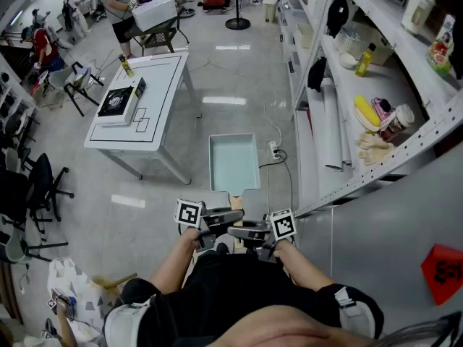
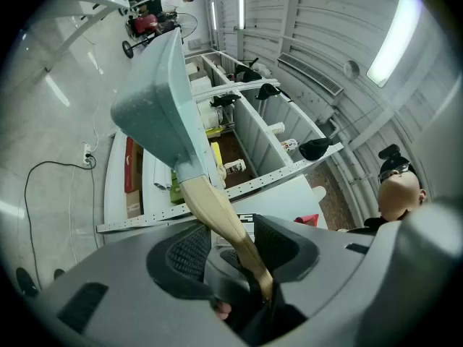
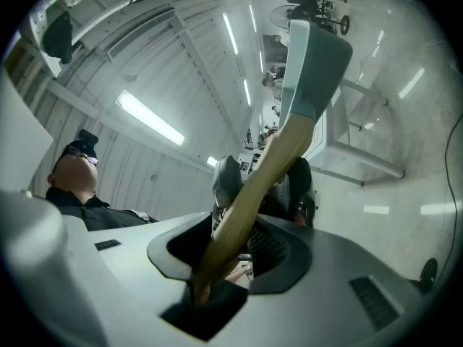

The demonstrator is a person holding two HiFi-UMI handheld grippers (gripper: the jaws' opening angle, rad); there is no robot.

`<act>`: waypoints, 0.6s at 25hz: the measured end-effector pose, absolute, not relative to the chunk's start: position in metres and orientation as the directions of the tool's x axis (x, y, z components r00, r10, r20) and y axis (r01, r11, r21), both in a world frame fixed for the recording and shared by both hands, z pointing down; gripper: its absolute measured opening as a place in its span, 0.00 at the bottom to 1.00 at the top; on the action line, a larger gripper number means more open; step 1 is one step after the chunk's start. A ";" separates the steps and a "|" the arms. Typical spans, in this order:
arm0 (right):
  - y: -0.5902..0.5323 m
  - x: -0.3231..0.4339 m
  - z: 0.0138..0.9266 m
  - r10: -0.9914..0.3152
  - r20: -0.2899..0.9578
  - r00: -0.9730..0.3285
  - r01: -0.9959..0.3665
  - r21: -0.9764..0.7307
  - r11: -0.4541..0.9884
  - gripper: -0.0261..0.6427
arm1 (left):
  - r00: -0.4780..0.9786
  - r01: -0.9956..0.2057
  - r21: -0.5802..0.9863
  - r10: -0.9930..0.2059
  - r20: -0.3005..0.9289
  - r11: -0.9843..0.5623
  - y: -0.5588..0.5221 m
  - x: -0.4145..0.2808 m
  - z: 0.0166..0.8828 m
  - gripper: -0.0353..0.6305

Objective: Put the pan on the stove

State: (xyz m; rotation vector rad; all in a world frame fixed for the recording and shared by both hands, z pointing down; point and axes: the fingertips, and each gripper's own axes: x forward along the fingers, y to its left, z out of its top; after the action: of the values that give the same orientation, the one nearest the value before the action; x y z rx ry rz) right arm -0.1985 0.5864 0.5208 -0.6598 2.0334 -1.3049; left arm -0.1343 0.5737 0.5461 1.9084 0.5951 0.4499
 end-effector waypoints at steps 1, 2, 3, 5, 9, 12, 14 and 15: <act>0.589 -0.201 0.522 -0.694 -0.230 -0.683 -0.074 -0.923 0.378 0.28 | 0.810 0.179 0.923 0.583 0.058 -0.341 0.574 -0.138 0.551 0.35; 0.591 -0.203 0.522 -0.693 -0.224 -0.685 -0.072 -0.926 0.371 0.28 | 0.813 0.162 0.925 0.578 0.073 -0.344 0.575 -0.142 0.554 0.35; 0.593 -0.205 0.522 -0.693 -0.218 -0.687 -0.077 -0.926 0.369 0.28 | 0.815 0.152 0.925 0.574 0.082 -0.348 0.576 -0.144 0.556 0.35; 0.592 -0.206 0.519 -0.692 -0.209 -0.691 -0.105 -0.918 0.383 0.28 | 0.813 0.156 0.924 0.576 0.080 -0.349 0.577 -0.146 0.552 0.35; 0.593 -0.209 0.515 -0.685 -0.213 -0.697 -0.127 -0.903 0.410 0.27 | 0.800 0.209 0.896 0.596 0.074 -0.391 0.580 -0.144 0.539 0.35; 0.594 -0.202 0.514 -0.682 -0.230 -0.694 -0.120 -0.897 0.425 0.27 | 0.808 0.207 0.897 0.585 0.068 -0.390 0.579 -0.140 0.539 0.35; 0.596 -0.198 0.513 -0.688 -0.256 -0.679 -0.088 -0.902 0.423 0.29 | 0.820 0.187 0.914 0.570 0.057 -0.360 0.581 -0.139 0.541 0.36; 0.598 -0.196 0.514 -0.691 -0.265 -0.672 -0.069 -0.907 0.416 0.29 | 0.825 0.179 0.919 0.563 0.055 -0.352 0.582 -0.138 0.543 0.36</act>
State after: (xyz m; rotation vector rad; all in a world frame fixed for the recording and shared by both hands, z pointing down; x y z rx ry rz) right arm -0.1959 0.5976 0.5137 -0.6421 2.0401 -1.2652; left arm -0.1381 0.5818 0.5426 1.9213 0.5550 0.4420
